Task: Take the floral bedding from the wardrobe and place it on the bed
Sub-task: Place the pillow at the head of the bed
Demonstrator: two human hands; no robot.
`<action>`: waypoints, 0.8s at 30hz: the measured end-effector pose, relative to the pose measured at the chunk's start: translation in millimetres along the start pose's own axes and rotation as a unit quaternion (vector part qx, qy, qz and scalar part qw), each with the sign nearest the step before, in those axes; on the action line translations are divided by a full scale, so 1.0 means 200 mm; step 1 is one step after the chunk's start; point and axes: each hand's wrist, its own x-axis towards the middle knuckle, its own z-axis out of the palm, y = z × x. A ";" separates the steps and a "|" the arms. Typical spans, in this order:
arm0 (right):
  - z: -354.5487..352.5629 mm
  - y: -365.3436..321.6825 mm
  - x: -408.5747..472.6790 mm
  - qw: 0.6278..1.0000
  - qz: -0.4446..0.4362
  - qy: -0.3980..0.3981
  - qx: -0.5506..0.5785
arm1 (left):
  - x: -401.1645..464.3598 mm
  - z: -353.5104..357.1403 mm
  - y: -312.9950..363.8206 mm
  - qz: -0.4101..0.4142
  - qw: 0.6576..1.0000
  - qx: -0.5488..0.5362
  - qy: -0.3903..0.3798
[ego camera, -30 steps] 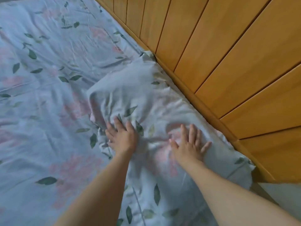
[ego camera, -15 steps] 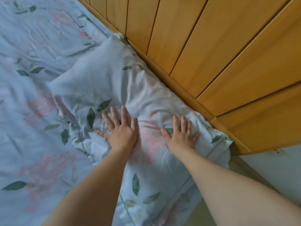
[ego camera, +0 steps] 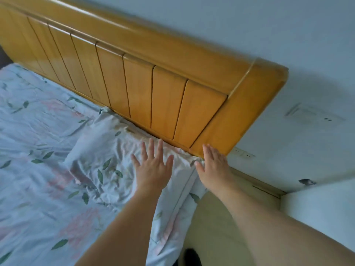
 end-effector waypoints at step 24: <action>-1.57 1.34 -1.97 0.891 0.296 0.345 -0.002 | -1.12 -0.79 2.53 0.597 0.795 -0.011 0.110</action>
